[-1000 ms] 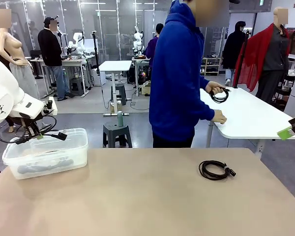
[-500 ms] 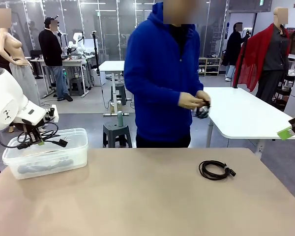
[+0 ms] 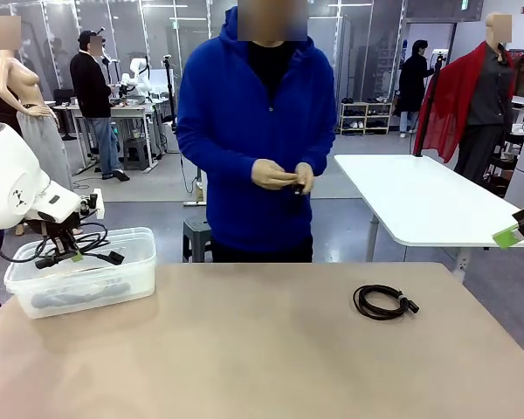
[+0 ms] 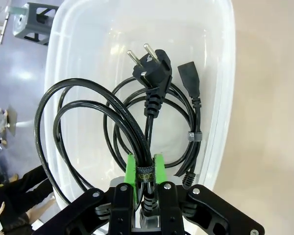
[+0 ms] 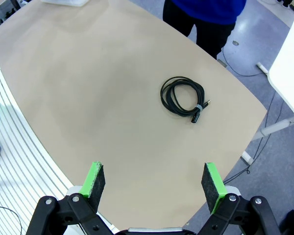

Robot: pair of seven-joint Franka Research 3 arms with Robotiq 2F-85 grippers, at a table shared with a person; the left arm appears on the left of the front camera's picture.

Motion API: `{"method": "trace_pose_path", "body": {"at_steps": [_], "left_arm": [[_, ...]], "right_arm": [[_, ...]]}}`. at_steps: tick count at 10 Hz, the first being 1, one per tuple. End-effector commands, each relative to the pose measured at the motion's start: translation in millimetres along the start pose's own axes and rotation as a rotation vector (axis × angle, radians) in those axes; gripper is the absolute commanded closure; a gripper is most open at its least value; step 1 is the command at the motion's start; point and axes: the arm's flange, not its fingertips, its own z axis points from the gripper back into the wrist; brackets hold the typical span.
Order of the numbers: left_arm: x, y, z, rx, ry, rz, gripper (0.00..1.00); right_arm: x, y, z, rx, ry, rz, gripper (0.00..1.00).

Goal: Organize and store the cables.
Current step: Place the Power Cable into the Organizing box.

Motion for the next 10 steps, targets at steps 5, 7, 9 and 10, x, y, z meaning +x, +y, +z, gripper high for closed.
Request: {"method": "trace_pose_path", "body": {"at_steps": [5,7,9,10], "left_arm": [[-4.4,14.1,-4.7,-0.048,0.010,-0.015,0.62],[-3.9,13.5,-4.3,-0.050,0.013,-0.007,0.52],[-4.8,12.9,-1.6,-0.044,0.006,-0.008,0.42],[-5.4,12.2,-0.5,-0.047,0.005,-0.009,0.45]], "right_arm": [[-2.0,-1.2,0.1,0.005,-0.003,0.003,0.00],[-2.0,-1.2,0.1,0.005,-0.003,0.003,0.00],[-2.0,-1.2,0.1,0.005,-0.003,0.003,0.00],[-2.0,-1.2,0.1,0.005,-0.003,0.003,0.00]]}}
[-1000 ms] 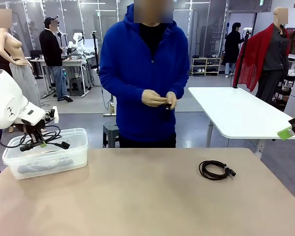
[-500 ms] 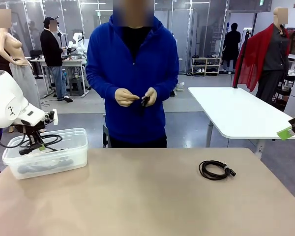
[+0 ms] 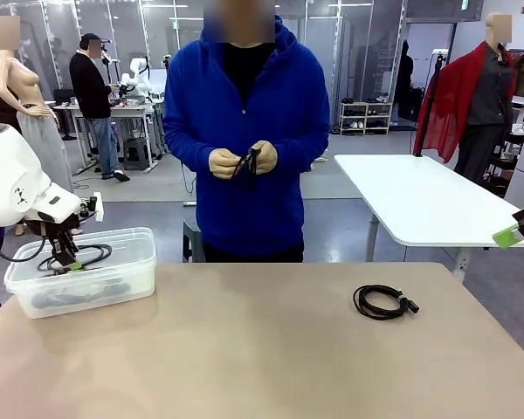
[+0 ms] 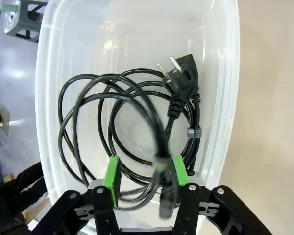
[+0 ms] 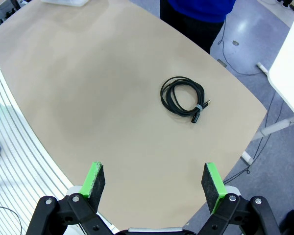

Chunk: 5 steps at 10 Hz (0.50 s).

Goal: Organize and store the cables.
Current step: Place the Power Cable into the Organizing box.

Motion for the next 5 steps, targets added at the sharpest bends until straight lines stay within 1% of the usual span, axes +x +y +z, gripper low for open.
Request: {"method": "trace_pose_path", "body": {"at_steps": [1,2,3,4,5], "left_arm": [[-4.3,5.8,9.6,-0.024,-0.016,-0.016,0.31],[-5.9,5.9,13.1,-0.041,-0.017,-0.012,0.34],[-9.4,6.4,16.9,-0.050,-0.009,-0.001,0.20],[-12.4,7.7,21.7,-0.052,-0.027,-0.001,0.22],[-15.6,8.8,25.7,-0.055,-0.031,-0.001,0.07]], "right_arm": [[-2.0,-1.2,0.1,0.005,-0.003,0.003,0.00],[-2.0,-1.2,0.1,0.005,-0.003,0.003,0.00],[-2.0,-1.2,0.1,0.005,-0.003,0.003,0.00],[-2.0,-1.2,0.1,0.005,-0.003,0.003,0.00],[-2.0,-1.2,0.1,0.005,-0.003,0.003,0.00]]}}
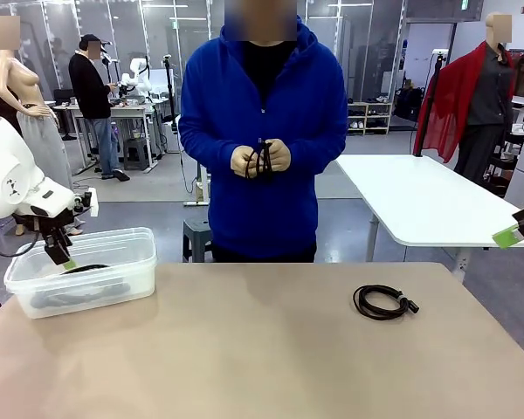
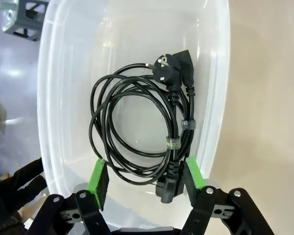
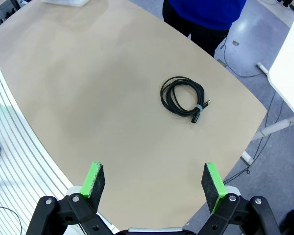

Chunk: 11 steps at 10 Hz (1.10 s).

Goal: Organize and store the cables.
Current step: Place the Power Cable into the Organizing box.

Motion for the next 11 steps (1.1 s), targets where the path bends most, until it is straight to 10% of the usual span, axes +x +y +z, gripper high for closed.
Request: {"method": "trace_pose_path", "body": {"at_steps": [1,11], "left_arm": [[-12.2,8.8,14.8,-0.059,-0.033,-0.015,0.09],[-16.9,-3.8,19.8,-0.137,0.004,-0.032,0.00]], "right_arm": [[-2.0,-1.2,0.1,0.005,-0.004,0.003,0.00],[-2.0,-1.2,0.1,0.005,-0.004,0.003,0.00]]}}
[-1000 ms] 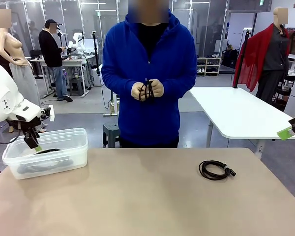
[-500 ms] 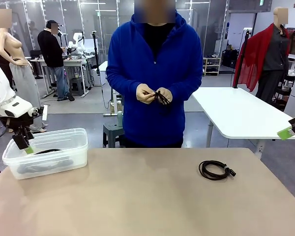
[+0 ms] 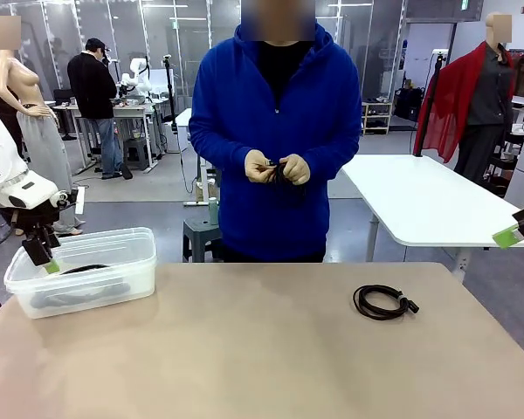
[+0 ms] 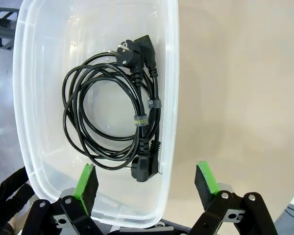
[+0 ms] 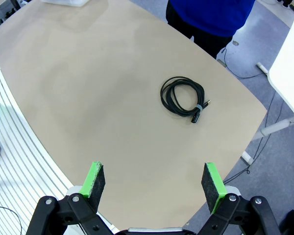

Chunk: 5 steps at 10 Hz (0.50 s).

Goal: Organize and store the cables.
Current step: Place the Power Cable into the Organizing box.

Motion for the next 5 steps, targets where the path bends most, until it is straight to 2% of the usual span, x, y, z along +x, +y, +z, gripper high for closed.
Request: {"method": "trace_pose_path", "body": {"at_steps": [1,5], "left_arm": [[0.0,0.6,-0.7,0.002,0.000,0.014,0.00],[0.0,0.6,-0.7,0.002,0.000,0.014,0.00]], "right_arm": [[-2.0,-1.2,0.1,0.005,-0.004,0.003,0.00],[-2.0,-1.2,0.1,0.005,-0.004,0.003,0.00]]}}
